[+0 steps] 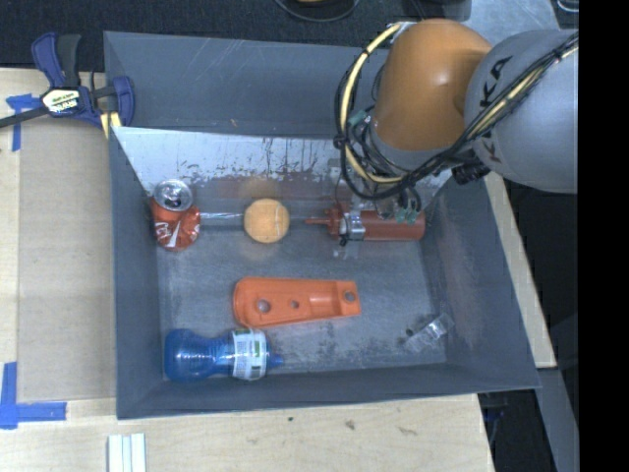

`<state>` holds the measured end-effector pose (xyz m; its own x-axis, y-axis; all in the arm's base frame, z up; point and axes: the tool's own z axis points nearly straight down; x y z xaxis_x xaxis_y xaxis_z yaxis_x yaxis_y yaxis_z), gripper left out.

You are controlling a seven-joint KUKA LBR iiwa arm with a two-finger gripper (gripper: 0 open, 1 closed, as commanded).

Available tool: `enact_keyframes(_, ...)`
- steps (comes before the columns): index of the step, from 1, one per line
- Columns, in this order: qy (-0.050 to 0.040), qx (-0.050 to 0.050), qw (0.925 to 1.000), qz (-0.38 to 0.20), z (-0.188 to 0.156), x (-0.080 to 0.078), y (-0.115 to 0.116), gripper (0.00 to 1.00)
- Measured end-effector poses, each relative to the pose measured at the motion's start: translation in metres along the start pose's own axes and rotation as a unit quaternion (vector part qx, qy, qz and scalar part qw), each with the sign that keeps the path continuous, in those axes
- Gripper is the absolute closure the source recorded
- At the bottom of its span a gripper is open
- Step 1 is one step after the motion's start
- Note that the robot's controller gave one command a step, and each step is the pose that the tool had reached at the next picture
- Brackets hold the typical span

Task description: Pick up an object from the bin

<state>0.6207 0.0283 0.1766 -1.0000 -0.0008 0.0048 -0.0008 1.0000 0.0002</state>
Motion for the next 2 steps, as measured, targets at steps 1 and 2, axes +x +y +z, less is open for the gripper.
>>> enact_keyframes(1, -0.0044, 0.000, 1.0000, 0.000, -0.005, -0.002, 0.000, 0.00)
enact_keyframes(2, -0.0002, 0.000, 0.9998, -0.022, 0.093, -0.005, -0.015, 0.00)
